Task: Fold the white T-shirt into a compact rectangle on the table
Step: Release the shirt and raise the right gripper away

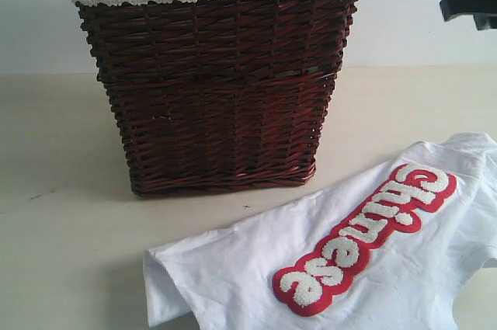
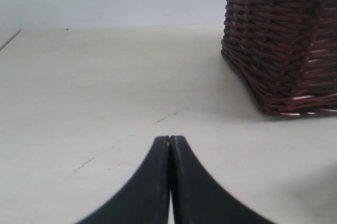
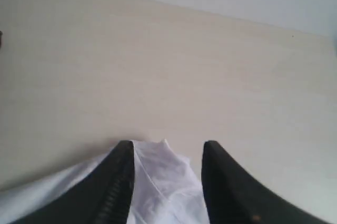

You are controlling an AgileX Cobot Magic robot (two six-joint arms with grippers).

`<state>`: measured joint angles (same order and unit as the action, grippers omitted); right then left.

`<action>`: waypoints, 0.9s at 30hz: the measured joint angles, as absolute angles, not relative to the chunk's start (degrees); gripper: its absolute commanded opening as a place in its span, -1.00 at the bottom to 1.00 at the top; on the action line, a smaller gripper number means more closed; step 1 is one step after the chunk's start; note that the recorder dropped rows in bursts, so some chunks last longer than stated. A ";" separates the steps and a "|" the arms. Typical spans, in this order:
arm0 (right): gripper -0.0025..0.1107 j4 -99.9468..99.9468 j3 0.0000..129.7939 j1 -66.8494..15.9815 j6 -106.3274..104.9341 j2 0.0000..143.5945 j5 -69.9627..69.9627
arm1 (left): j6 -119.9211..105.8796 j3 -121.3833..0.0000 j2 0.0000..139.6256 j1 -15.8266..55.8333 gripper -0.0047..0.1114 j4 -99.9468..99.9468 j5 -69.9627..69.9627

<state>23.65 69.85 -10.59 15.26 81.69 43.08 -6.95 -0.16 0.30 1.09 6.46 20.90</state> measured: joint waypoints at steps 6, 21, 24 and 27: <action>-0.22 0.51 69.85 -10.21 1.34 69.07 40.95 | -6.95 -0.16 0.30 1.09 -0.92 6.46 20.90; -0.25 -5.83 67.47 -10.21 -3.46 59.18 48.72 | 1.22 -0.10 0.30 1.09 -0.92 35.40 -2.28; -0.25 -5.83 66.29 -10.21 -3.46 58.67 47.80 | 0.91 -3.32 0.30 1.74 -0.92 35.85 3.33; -0.25 -7.56 65.80 -10.21 -4.00 58.56 46.87 | -5.97 -8.78 1.23 4.21 -0.92 37.87 9.44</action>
<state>-7.56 65.80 -10.21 -4.00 58.56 46.87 -5.97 -8.78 1.23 4.21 37.87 9.44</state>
